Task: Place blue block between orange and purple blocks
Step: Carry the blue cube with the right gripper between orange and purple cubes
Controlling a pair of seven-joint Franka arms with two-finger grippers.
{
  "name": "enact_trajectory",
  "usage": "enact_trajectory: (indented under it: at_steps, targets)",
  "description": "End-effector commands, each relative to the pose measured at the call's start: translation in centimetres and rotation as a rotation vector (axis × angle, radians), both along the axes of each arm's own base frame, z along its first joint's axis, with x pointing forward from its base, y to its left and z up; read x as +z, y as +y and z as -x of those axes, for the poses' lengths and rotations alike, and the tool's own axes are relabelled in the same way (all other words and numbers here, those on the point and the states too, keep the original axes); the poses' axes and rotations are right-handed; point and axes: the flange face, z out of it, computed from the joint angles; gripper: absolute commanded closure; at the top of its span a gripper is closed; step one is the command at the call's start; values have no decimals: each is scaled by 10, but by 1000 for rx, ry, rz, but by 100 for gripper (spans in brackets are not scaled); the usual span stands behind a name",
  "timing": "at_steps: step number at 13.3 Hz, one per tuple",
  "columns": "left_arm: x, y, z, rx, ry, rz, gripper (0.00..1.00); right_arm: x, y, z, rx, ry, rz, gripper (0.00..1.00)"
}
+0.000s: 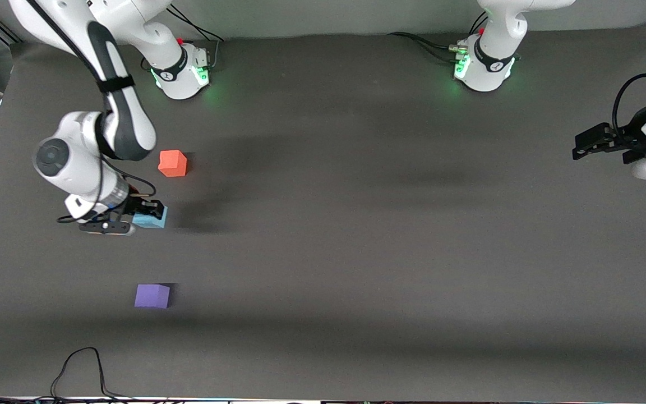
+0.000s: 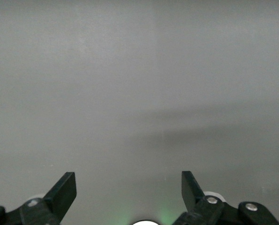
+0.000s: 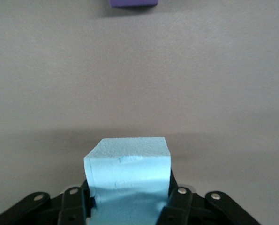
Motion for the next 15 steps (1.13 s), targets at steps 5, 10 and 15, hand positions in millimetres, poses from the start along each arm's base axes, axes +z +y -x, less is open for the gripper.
enact_trajectory:
  at_steps: [5,10,15]
  targets:
    - [1,2,1,-6,-5,-49,0,-73,-7,-1,65,-40,-97,71]
    - [0,4,0,-7,-5,-45,0,-79,-7,-1,61,-34,-87,0]
    - [0,2,-1,-8,-7,-38,0,-35,-14,-6,34,-65,-168,0]
